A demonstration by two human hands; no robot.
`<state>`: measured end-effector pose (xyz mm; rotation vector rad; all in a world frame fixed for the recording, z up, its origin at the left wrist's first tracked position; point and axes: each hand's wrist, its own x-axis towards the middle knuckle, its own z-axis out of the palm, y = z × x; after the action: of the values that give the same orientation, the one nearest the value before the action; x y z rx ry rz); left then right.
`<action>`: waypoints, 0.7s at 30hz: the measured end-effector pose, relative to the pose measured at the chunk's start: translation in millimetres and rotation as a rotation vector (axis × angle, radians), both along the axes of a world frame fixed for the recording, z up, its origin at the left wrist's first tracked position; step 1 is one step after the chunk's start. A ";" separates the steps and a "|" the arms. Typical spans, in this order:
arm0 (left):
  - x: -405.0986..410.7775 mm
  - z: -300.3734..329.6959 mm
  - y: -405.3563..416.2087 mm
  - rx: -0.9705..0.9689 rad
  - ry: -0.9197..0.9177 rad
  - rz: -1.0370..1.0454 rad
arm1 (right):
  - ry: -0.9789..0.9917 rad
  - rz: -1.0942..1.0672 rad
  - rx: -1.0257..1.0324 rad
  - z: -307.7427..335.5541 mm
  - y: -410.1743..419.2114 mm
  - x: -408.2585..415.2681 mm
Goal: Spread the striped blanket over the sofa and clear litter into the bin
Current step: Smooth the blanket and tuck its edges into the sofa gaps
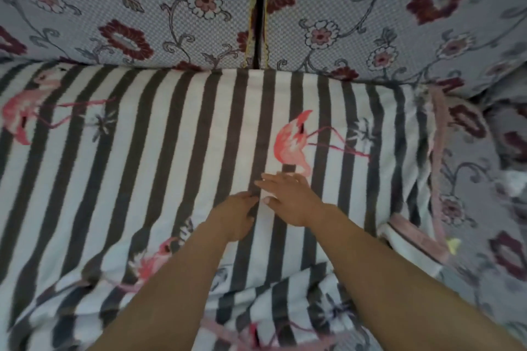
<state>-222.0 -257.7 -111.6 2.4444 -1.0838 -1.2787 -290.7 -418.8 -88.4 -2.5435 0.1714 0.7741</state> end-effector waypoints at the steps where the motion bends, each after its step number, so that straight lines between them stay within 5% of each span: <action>1: -12.3 3.3 2.7 -0.013 0.000 0.036 | 0.003 0.013 0.016 4.7 1.5 -9.0; 11: -111.5 33.4 105.9 0.172 -0.133 0.242 | 0.001 0.248 0.094 29.9 79.6 -103.4; 18: -135.7 15.4 180.4 0.305 -0.170 0.191 | -0.102 0.369 0.007 -0.6 174.7 -142.7; 21: -140.1 -1.0 202.4 0.322 -0.341 0.152 | -0.026 0.301 -0.062 -27.7 205.7 -150.1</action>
<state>-362.1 -55.3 -112.5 3.0040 -0.7853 -1.0876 -440.7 -213.1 -116.1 -2.6721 -0.2045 0.8568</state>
